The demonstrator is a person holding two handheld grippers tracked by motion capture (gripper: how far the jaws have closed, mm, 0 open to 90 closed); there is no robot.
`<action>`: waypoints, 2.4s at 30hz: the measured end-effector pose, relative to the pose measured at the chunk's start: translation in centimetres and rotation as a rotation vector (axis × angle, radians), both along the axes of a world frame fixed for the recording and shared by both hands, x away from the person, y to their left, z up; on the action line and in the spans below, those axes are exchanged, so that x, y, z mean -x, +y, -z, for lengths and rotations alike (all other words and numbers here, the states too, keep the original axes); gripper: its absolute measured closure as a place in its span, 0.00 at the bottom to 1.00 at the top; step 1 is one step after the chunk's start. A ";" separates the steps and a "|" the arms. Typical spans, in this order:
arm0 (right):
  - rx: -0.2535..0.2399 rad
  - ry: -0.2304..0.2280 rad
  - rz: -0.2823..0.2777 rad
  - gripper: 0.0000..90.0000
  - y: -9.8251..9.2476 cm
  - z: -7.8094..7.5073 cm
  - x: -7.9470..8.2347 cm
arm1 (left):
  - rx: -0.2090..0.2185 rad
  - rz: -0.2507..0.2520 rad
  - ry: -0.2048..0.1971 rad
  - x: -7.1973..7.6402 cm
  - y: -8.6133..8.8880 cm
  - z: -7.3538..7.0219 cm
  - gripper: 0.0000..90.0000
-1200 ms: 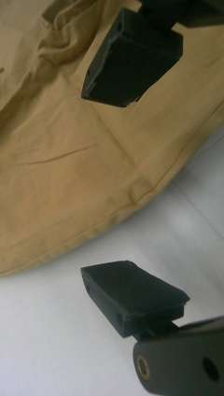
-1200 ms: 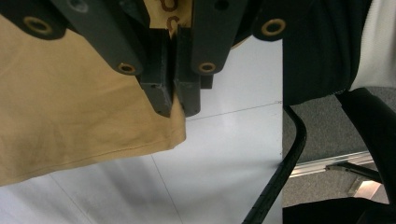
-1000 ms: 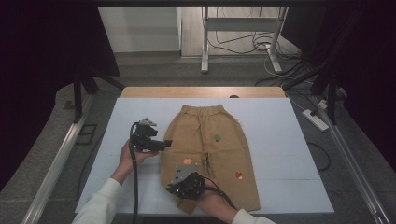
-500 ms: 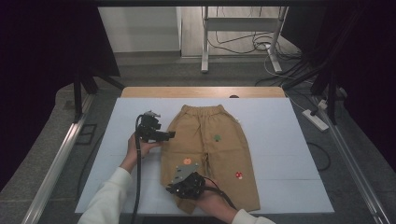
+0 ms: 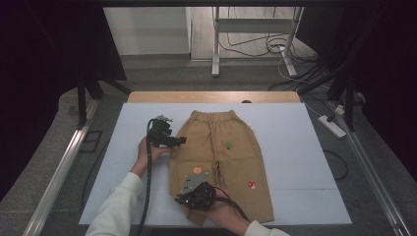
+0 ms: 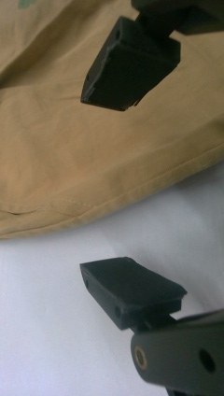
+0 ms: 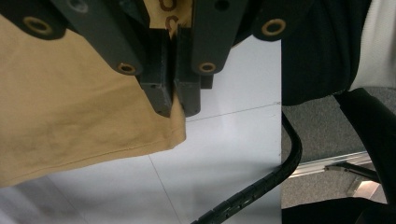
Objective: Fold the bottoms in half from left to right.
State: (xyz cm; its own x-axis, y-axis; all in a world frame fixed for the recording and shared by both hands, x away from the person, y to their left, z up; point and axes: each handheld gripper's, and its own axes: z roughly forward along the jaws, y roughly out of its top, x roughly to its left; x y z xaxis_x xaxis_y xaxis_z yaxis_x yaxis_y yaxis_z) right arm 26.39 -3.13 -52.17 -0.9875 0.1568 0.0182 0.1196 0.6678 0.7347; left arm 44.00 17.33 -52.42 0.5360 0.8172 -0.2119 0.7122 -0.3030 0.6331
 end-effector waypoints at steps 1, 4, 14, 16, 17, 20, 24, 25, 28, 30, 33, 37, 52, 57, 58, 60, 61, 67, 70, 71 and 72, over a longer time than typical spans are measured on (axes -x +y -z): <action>0.000 0.000 0.000 0.96 0.0 0.0 0.0 | 0.003 -0.003 -0.001 -0.1 0.0 0.1 0.22; 0.001 0.001 -0.001 0.96 0.0 0.0 0.0 | 0.008 -0.010 0.012 -0.3 -0.1 0.4 0.29; -0.012 -0.001 -0.003 0.96 -0.2 -0.4 0.0 | 0.059 0.039 0.090 -0.3 0.1 1.2 0.80; -0.014 0.002 -0.002 0.96 -0.3 -0.4 -0.1 | 0.065 0.053 0.101 -0.3 0.0 1.2 0.90; -0.016 0.002 -0.002 0.96 -0.3 -0.5 -0.1 | 0.062 0.054 0.099 -0.2 -0.1 1.2 0.91; -0.014 0.001 -0.003 0.96 -0.3 -0.5 -0.1 | 0.068 0.061 0.085 0.0 -0.2 0.8 0.93; -0.016 0.000 -0.010 0.96 -0.3 -0.7 0.0 | 0.087 0.065 0.062 0.3 0.1 0.0 0.93; -0.020 -0.001 -0.010 0.96 -0.3 -0.8 0.0 | 0.096 0.064 0.058 0.3 0.2 -0.2 0.93; -0.032 -0.004 -0.013 0.96 -0.4 -1.2 0.0 | 0.120 0.062 0.041 0.5 0.6 -0.8 0.93; -0.038 -0.008 -0.014 0.96 -0.5 -1.5 0.0 | 0.130 0.063 0.030 0.6 0.8 -1.1 0.93; -0.049 -0.010 -0.015 0.96 -0.6 -1.9 0.0 | 0.134 0.065 0.024 0.7 0.8 -1.4 0.93; -0.050 -0.006 -0.014 0.96 -0.6 -1.9 0.0 | 0.139 0.064 0.020 0.8 0.9 -1.5 0.93; -0.097 -0.019 -0.017 0.96 -0.6 -3.4 0.1 | 0.181 0.040 -0.004 1.1 2.2 -2.9 0.93; -0.125 -0.028 -0.026 0.96 -0.1 -4.4 0.2 | 0.224 0.025 -0.037 1.5 3.4 -4.2 0.93; -0.131 -0.035 -0.031 0.96 -0.1 -4.6 0.3 | 0.226 0.020 -0.043 1.6 3.6 -4.3 0.93; -0.134 -0.038 -0.028 0.96 -0.1 -4.7 0.3 | 0.220 0.012 -0.034 1.6 3.7 -4.1 0.93; -0.132 -0.036 -0.028 0.96 -0.2 -4.7 0.2 | 0.219 0.007 -0.028 1.5 3.7 -3.9 0.93; -0.121 -0.015 -0.008 0.96 -0.6 -4.1 -0.2 | 0.209 0.001 -0.025 1.3 3.7 -3.6 0.93; -0.125 -0.006 -0.008 0.96 -0.4 -4.3 -0.2 | 0.216 0.006 -0.050 1.5 4.1 -4.3 0.93; -0.129 -0.015 -0.014 0.96 -0.2 -4.4 0.0 | 0.226 0.003 -0.059 1.7 4.3 -4.7 0.93; -0.132 -0.022 -0.019 0.96 -0.1 -4.6 0.1 | 0.232 0.002 -0.068 1.8 4.4 -4.9 0.93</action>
State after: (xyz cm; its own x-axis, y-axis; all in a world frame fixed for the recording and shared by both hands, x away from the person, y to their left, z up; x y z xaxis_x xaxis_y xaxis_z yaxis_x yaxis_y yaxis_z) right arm 26.27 -3.28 -47.55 -0.9907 0.1354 0.0162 0.0909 0.5672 0.8186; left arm 42.22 21.74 -47.48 0.5571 0.7498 -0.3570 0.6652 -0.1456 0.7323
